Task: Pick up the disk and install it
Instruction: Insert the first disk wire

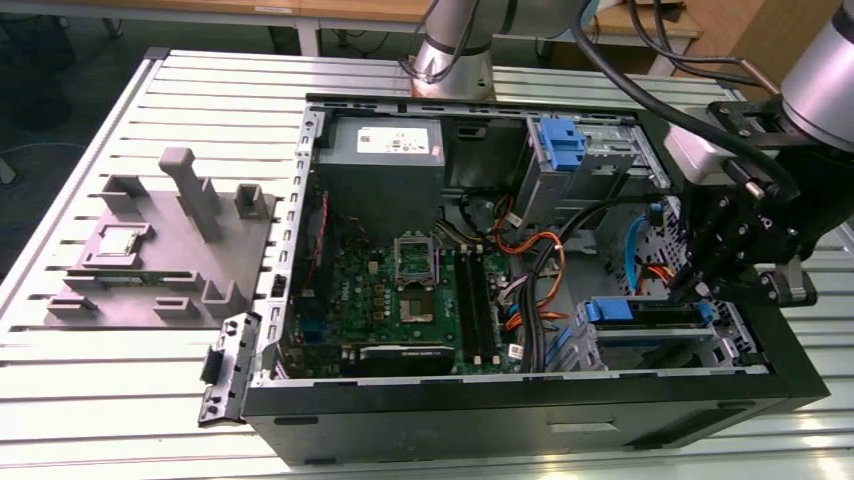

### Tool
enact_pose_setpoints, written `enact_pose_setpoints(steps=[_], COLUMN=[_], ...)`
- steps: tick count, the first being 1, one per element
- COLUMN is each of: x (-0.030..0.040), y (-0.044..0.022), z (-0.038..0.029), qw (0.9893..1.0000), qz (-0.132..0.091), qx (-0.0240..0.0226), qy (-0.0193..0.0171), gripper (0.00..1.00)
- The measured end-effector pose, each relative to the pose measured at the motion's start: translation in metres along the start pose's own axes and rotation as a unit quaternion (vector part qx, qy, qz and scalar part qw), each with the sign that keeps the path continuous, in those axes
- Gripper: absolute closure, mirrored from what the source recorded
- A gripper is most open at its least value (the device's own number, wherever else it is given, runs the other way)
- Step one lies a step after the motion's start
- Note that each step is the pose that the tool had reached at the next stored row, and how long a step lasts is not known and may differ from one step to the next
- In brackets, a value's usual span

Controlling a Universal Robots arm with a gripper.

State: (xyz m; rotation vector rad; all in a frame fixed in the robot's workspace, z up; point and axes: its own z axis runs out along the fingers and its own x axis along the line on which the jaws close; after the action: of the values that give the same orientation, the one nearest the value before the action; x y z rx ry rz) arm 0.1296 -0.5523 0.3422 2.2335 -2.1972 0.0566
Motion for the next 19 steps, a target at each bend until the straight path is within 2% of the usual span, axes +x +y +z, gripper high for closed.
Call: enact_pose_setpoints(steps=[5,19], x=[-0.0001,-0.0003], y=[0.0,0.0013], z=[0.0017,0.0072], qw=[0.9999,0.9999], qz=[0.013,0.016], qx=[-0.0004,-0.0005], qy=[0.0003,0.0003], gripper=[0.83,0.83])
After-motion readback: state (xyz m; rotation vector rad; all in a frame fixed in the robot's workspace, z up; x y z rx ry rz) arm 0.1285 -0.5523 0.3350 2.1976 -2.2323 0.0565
